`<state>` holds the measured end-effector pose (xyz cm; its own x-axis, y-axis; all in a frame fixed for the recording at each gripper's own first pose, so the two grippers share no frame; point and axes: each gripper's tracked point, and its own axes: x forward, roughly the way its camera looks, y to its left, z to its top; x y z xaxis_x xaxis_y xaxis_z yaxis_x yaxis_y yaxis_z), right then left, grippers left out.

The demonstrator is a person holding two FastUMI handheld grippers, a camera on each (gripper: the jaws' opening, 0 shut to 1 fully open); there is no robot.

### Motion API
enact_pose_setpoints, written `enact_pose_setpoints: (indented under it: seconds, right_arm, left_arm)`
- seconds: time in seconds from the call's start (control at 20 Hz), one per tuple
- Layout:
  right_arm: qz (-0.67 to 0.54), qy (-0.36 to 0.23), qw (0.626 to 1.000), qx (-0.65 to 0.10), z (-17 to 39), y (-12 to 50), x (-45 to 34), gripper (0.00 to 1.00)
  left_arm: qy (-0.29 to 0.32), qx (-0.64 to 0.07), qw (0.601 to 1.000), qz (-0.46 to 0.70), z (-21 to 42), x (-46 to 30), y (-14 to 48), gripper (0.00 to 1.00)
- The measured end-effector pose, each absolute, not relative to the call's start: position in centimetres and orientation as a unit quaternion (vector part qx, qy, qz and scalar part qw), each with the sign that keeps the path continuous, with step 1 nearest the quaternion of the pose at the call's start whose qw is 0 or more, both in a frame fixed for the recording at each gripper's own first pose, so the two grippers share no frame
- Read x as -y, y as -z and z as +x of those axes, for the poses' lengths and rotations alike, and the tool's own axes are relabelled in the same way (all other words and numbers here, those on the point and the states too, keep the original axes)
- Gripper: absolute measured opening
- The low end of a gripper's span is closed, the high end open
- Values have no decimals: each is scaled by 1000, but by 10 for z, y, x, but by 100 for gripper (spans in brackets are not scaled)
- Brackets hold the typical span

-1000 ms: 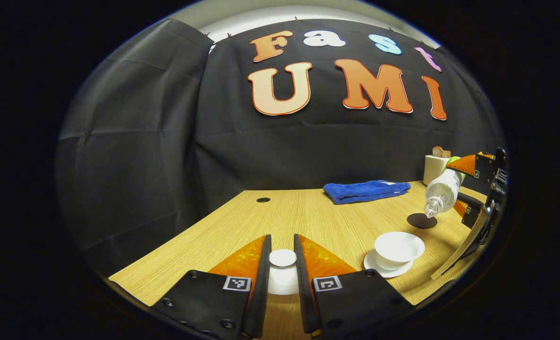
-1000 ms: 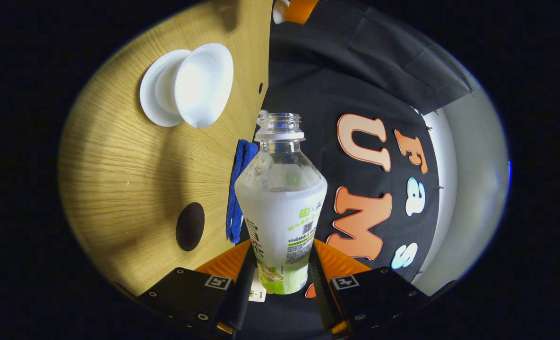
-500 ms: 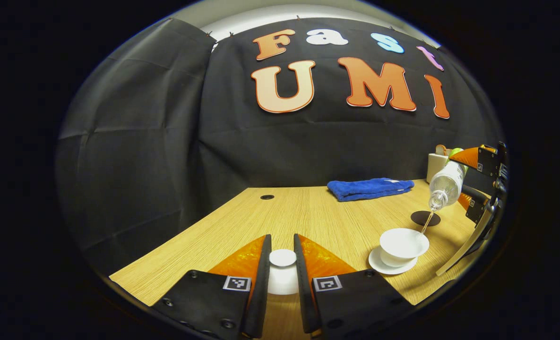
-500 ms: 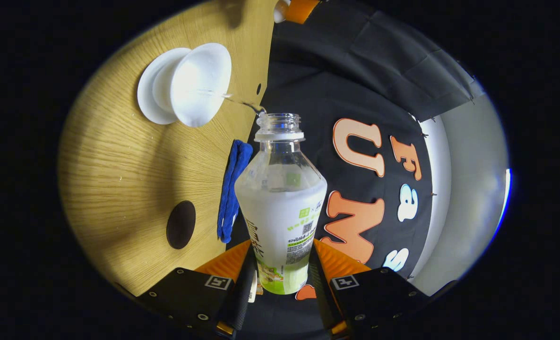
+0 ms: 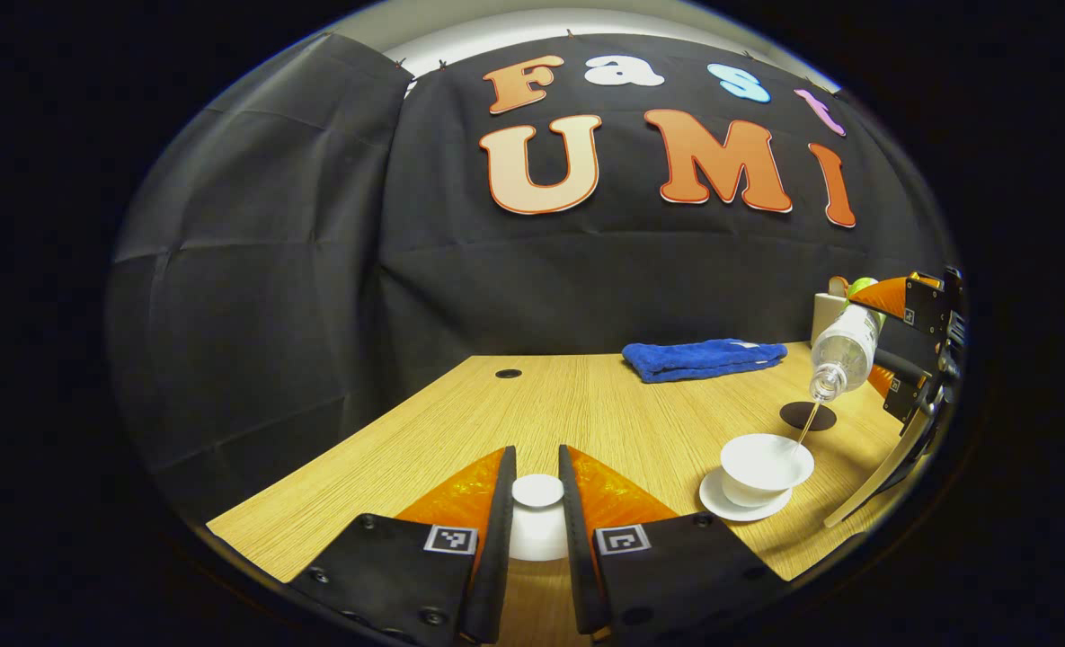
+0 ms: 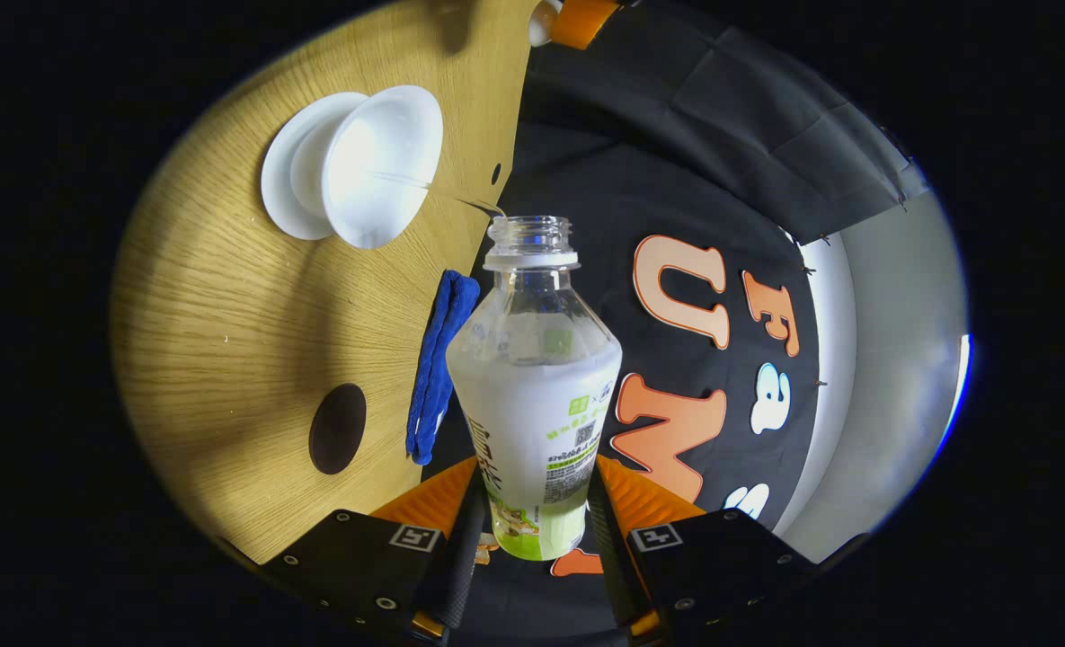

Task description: Open the teacup lid with one hand, grasp the water bottle and pour water into the teacup with the other hand; after pouring, place the water bottle on the coaster and then close the teacup lid.

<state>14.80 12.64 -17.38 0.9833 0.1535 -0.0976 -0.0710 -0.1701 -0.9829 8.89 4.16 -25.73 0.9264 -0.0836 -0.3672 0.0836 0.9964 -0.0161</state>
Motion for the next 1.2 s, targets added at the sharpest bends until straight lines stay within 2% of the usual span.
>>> enact_pose_setpoints:
  seconds: [0.35,0.4,0.5,0.75,0.95,1.2]
  right_arm:
    - [-775,-90,624,43,151,171,-128,62]
    - [-777,-90,621,47,151,169,-129,65]
    - [-783,-87,614,55,150,169,-131,62]
    - [-789,-78,606,69,151,164,-132,62]
    - [-808,-67,577,96,154,157,-133,62]
    - [-818,-68,560,112,156,156,-134,61]
  left_arm:
    - [41,-186,982,2,88,-45,256,34]
    - [40,-185,982,2,88,-45,255,34]
    - [40,-184,982,1,89,-46,255,34]
    - [40,-182,982,-4,87,-46,253,34]
    - [40,-184,982,-5,88,-48,253,34]
    - [37,-186,982,-6,89,-50,254,34]
